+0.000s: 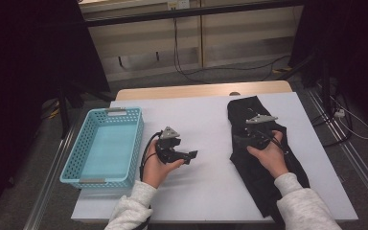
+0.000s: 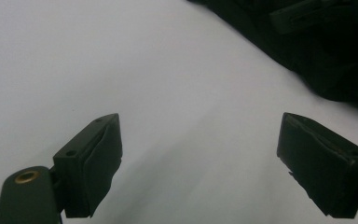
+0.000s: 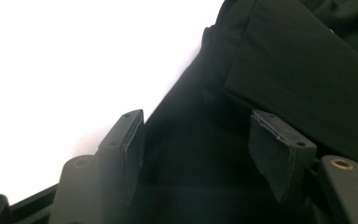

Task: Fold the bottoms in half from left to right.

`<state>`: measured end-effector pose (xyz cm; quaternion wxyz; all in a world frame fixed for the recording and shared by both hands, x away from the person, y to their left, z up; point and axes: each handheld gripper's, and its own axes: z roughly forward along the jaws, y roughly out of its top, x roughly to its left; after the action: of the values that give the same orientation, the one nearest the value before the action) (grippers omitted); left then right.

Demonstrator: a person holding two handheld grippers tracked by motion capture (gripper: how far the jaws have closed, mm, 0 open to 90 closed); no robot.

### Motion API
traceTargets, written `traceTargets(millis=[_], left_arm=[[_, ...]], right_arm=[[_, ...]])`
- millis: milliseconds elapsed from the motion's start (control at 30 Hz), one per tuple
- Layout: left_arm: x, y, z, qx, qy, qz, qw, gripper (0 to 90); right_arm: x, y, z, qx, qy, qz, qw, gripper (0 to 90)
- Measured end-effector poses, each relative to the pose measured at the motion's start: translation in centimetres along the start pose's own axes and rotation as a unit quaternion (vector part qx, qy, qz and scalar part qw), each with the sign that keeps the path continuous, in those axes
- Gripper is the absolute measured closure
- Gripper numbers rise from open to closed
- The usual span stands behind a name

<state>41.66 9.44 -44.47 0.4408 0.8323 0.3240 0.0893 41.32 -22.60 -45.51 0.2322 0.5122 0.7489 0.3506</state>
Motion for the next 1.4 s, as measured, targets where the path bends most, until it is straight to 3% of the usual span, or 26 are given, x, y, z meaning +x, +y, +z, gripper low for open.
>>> traceTargets(millis=[167,433,833,933,1167,1400], left_arm=[[0.1,-0.2,0.1,-0.002,0.003,-0.005,1.0,14.3],[0.2,-0.2,0.0,0.0,0.004,-0.009,1.0,14.1],[0.3,-0.1,-0.2,-0.005,0.009,-0.004,0.9999,14.6],[0.3,-0.2,-0.1,-0.001,0.009,-0.006,0.9999,14.6],[0.5,-0.1,-0.3,-0.005,0.011,-0.012,0.9999,14.6],[0.9,-0.2,-0.5,-0.004,0.016,-0.015,0.9998,14.6]], right_arm=[[0.4,0.0,1.0,0.012,-0.002,0.01,0.9999,35.8],[1.0,0.0,2.3,0.008,-0.018,0.0,0.9998,34.4],[0.2,0.0,2.3,-0.003,-0.024,0.015,0.9996,68.3],[0.0,0.0,2.3,-0.006,-0.029,0.004,0.9996,82.2],[-0.4,0.0,2.3,-0.011,-0.018,0.024,0.9995,85.1],[1.4,0.3,2.4,-0.01,0.016,-0.008,0.9998,85.6]])
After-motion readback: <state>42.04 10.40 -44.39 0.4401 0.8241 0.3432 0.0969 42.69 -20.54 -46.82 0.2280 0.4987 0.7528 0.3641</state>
